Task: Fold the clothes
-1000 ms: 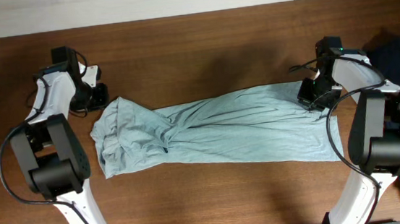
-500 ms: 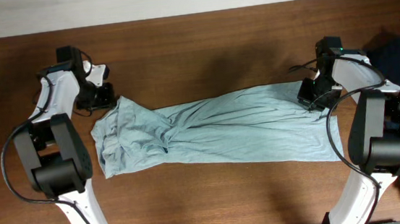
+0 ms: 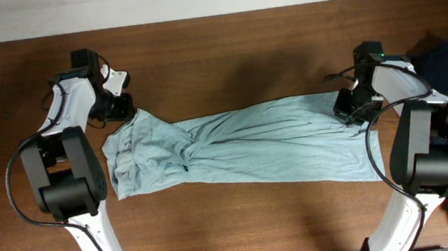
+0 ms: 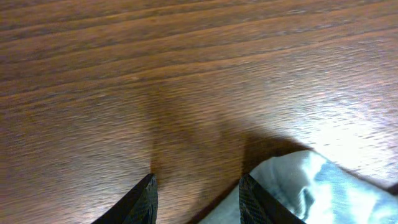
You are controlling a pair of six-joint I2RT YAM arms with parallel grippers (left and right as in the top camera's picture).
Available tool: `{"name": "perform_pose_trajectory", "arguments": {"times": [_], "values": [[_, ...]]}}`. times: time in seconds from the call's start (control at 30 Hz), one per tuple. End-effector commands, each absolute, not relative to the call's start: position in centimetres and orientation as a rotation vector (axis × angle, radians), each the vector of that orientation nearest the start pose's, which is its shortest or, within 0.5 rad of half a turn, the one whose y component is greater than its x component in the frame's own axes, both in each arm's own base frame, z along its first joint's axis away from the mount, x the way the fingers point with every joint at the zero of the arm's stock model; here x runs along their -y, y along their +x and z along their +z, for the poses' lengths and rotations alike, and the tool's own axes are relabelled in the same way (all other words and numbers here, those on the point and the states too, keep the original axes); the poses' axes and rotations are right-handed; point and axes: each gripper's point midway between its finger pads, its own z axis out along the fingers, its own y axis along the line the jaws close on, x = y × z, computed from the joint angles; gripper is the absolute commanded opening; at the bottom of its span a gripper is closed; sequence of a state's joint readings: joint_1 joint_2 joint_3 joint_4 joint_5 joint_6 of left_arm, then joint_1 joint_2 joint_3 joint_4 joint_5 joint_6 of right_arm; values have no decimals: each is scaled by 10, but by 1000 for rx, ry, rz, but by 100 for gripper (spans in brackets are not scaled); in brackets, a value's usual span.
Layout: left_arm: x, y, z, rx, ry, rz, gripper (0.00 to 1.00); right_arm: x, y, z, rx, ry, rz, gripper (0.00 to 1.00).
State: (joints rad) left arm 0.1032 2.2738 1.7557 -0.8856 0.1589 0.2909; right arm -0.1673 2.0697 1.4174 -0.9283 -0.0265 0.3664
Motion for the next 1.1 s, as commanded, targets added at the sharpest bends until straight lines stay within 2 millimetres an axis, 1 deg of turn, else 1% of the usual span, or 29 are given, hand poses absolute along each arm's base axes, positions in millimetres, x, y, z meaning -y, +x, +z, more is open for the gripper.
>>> {"name": "perform_pose_trajectory", "arguments": {"times": [0.0, 0.17, 0.27, 0.33, 0.4, 0.5, 0.53, 0.63, 0.67, 0.77, 0.87, 0.9, 0.97, 1.0, 1.07], "values": [[-31, 483, 31, -2873, 262, -125, 42, 63, 352, -24, -3117, 872, -36, 11], [-29, 489, 45, -2826, 279, -119, 42, 63, 352, -24, -3118, 873, -36, 11], [-31, 491, 46, -2822, 276, -110, 43, 63, 351, -24, -3120, 874, -37, 11], [-27, 491, 46, -2815, 281, -134, 43, 63, 351, -24, -3121, 873, -37, 11], [-22, 492, 47, -2803, 300, -178, 43, 63, 351, -24, -3121, 873, -37, 11], [-1, 488, 50, -2769, 411, -316, 43, 63, 351, -24, -3121, 873, -37, 11], [1, 487, 50, -2770, 417, -326, 43, 63, 351, -24, -3121, 873, -37, 11], [6, 483, 47, -2776, 477, -328, 43, 63, 351, -24, -3121, 874, -37, 11], [8, 480, 41, -2781, 517, -320, 42, 63, 351, -24, -3121, 874, -37, 11], [11, 476, 32, -2792, 526, -325, 42, 63, 351, -24, -3121, 874, -37, 11], [12, 468, 20, -2814, 525, -339, 41, 63, 351, -24, -3121, 874, -37, 11], [12, 467, 19, -2819, 525, -342, 39, 63, 351, -24, -3121, 874, -37, 11], [13, 461, 13, -2834, 526, -350, 38, 63, 351, -24, -3121, 874, -37, 11], [13, 460, 11, -2838, 526, -351, 35, 63, 351, -24, -3121, 874, -37, 11], [13, 459, 9, -2839, 526, -350, 25, 63, 351, -24, -3121, 874, -37, 11]]}}
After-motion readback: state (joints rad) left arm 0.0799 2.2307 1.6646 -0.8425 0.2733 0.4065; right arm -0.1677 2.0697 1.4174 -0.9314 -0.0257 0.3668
